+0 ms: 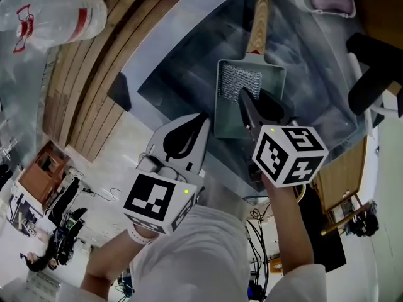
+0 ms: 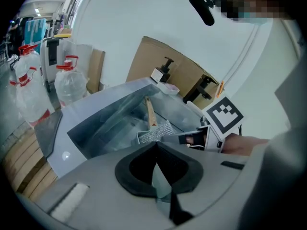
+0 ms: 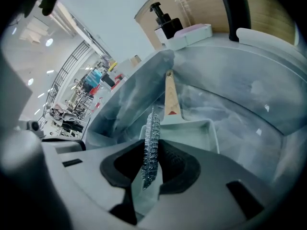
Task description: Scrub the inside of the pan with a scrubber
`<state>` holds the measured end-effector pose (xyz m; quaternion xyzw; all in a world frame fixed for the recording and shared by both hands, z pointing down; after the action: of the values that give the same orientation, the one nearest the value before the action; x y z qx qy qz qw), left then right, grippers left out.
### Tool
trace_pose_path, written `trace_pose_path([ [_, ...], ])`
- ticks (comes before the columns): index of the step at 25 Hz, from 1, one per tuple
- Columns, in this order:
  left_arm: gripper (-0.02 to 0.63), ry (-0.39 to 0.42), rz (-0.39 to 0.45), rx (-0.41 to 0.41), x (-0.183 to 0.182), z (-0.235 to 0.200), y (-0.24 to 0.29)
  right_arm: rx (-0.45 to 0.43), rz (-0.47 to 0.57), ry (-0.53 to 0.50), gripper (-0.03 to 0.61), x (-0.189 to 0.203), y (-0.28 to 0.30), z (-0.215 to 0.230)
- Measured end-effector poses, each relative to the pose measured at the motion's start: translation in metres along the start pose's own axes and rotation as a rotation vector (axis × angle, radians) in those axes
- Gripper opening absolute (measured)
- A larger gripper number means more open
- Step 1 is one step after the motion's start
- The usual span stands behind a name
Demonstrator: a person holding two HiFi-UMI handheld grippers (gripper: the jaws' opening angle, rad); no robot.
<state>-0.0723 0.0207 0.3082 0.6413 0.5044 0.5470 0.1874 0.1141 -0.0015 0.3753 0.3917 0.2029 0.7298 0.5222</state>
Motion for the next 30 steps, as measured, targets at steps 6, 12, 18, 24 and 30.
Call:
trace_pose_path([
  [6,0.005,0.000,0.002,0.000,0.000,0.000,0.001,0.039,0.072,-0.056,0.072,0.003,0.007,-0.005],
  [12,0.005,0.000,0.017,-0.003,0.001,0.004,0.000,0.139,0.056,-0.122,0.067,0.006,0.006,-0.001],
  [18,0.005,0.004,0.017,-0.001,0.005,0.006,-0.002,0.219,0.049,-0.148,0.066,0.008,0.002,0.008],
  [24,0.005,0.006,0.018,0.002,0.010,0.007,-0.006,0.332,0.044,-0.169,0.066,0.008,-0.013,0.022],
  [30,0.005,0.004,0.021,0.007,0.013,0.010,-0.008,0.475,0.030,-0.226,0.066,0.005,-0.029,0.032],
])
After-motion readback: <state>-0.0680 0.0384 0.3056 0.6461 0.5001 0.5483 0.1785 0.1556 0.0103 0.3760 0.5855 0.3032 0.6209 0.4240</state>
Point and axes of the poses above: the fingertips, and each gripper's own axes: y forward along the fingers, z to its right, x out of its underside, the point moved 10 cm from there along -y, backward along the fingers, and after that the axes turned 9 degrees about -x, right-handed, at the moved point
